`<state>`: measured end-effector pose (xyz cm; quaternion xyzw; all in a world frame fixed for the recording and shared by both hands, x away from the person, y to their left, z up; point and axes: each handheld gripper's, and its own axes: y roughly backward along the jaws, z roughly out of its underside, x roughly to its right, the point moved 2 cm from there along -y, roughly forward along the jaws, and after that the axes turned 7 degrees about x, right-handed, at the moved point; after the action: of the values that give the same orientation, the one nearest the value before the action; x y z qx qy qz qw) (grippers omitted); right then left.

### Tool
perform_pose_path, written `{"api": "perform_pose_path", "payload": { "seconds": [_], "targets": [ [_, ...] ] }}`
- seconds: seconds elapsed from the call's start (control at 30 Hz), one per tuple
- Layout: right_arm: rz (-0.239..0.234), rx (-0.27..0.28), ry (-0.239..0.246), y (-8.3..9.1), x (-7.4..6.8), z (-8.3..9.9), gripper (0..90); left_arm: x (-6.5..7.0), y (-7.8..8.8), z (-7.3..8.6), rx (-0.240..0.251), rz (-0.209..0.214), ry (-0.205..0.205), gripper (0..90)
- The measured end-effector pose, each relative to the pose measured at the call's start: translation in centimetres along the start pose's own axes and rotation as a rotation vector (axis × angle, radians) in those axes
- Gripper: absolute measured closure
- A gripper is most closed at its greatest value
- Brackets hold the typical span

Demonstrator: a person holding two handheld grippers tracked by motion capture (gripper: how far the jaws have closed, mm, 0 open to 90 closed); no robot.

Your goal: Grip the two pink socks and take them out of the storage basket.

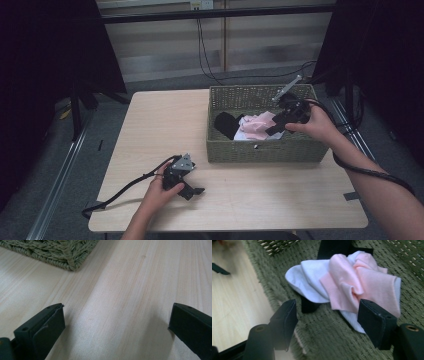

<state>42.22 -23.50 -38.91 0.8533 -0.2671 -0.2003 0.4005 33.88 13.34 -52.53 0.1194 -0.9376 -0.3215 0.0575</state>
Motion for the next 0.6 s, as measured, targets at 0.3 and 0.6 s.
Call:
{"api": "perform_pose_path", "payload": {
  "seconds": [0.3,0.6],
  "targets": [
    [0.061,-0.024,-0.003,-0.9,1.8,-0.1,38.5,0.0,0.0,0.0,0.000,0.001,0.000,0.0],
    [0.111,-0.039,-0.028,-1.1,3.7,0.0,38.7,0.0,0.0,0.0,0.002,0.001,-0.001,0.0]
  ]
}}
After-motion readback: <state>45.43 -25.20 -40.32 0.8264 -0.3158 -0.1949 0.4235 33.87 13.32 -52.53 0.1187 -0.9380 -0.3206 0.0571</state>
